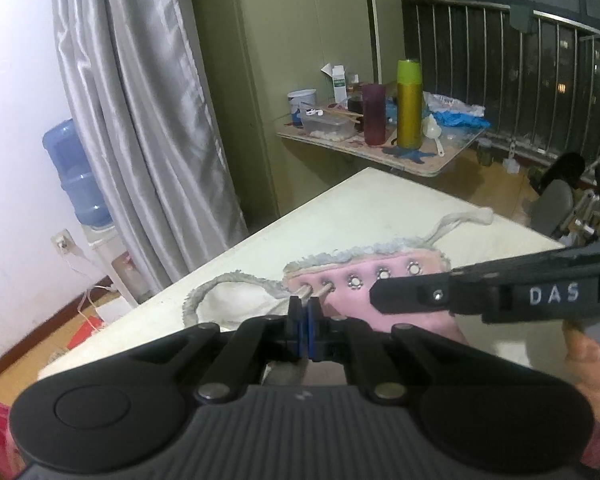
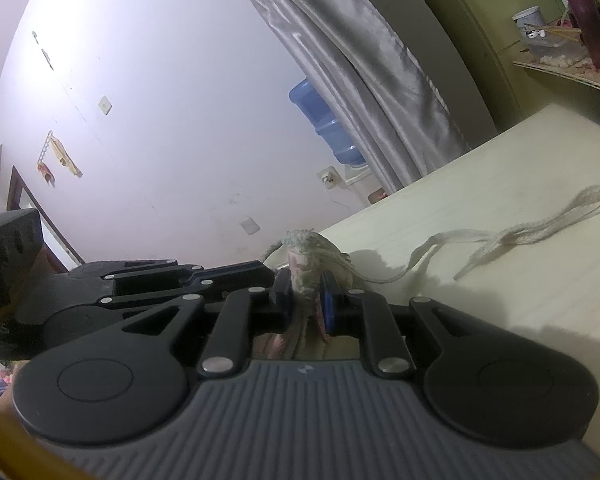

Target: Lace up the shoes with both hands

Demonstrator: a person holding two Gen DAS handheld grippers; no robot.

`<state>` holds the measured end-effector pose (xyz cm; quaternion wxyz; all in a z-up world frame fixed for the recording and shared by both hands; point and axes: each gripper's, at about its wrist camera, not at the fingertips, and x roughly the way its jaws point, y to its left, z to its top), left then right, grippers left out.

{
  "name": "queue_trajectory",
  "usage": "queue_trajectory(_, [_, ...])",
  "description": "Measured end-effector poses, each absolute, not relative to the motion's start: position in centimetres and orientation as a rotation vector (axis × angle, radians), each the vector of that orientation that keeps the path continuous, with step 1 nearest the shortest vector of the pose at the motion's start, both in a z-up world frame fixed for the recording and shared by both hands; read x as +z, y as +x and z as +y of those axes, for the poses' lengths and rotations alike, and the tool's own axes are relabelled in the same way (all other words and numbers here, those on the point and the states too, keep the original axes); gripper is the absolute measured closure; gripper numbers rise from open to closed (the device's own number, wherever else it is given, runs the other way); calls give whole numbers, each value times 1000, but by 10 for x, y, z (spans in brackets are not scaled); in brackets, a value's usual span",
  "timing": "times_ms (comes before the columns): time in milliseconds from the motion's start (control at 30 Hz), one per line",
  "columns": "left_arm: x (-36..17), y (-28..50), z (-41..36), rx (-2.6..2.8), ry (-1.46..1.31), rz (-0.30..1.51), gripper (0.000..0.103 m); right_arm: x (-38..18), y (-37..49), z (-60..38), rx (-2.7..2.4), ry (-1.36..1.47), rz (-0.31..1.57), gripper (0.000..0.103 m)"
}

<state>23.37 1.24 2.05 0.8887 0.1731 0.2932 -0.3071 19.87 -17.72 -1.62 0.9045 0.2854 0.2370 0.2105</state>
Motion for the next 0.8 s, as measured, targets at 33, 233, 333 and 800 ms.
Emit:
queue_trajectory(33, [20, 234, 12, -642, 358, 608, 100, -16, 198, -177, 435, 584, 487, 90])
queue_trajectory(233, [17, 237, 5, -663, 345, 588, 100, -17, 198, -176, 437, 578, 484, 90])
queue_trajectory(333, [15, 240, 3, -672, 316, 581, 100, -18, 199, -174, 437, 573, 481, 89])
queue_trajectory(800, [46, 222, 24, -618, 212, 601, 54, -13, 184, -192, 520, 581, 460, 77])
